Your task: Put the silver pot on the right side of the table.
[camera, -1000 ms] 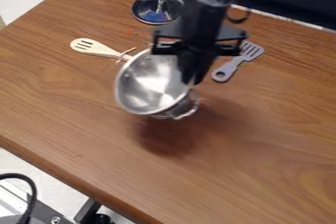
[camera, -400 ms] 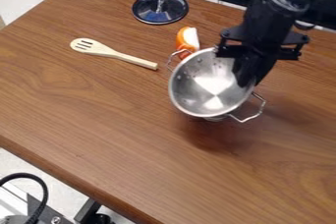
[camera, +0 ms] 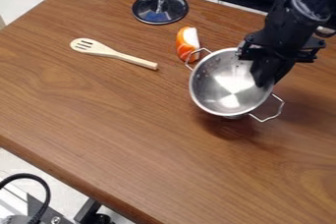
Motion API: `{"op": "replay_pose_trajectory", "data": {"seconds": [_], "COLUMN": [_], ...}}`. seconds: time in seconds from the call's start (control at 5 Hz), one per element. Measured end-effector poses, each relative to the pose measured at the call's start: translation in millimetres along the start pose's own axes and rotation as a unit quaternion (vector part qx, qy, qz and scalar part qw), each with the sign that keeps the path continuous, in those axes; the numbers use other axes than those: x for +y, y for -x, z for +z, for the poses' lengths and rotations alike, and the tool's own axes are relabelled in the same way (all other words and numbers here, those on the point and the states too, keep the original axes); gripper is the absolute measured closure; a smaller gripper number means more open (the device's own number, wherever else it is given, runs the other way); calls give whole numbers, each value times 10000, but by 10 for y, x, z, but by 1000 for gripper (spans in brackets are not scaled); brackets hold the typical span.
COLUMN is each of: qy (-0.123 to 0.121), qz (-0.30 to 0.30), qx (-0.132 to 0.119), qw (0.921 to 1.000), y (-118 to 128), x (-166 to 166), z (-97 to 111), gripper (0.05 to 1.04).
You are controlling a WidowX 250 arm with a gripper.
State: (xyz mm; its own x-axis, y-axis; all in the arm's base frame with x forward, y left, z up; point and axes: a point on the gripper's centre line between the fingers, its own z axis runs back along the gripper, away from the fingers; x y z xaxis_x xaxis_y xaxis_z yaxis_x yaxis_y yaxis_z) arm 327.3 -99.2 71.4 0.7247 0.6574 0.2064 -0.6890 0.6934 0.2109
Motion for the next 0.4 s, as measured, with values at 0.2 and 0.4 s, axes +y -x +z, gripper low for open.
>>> {"op": "replay_pose_trajectory", "data": {"seconds": [0.2, 0.4], "qy": [24, 210], "qz": [-58, -51], "qx": [32, 125], "qw": [10000, 9997], "y": [5, 6], "x": [-6, -53], "z": [-1, -9], "gripper": [996, 880]}}
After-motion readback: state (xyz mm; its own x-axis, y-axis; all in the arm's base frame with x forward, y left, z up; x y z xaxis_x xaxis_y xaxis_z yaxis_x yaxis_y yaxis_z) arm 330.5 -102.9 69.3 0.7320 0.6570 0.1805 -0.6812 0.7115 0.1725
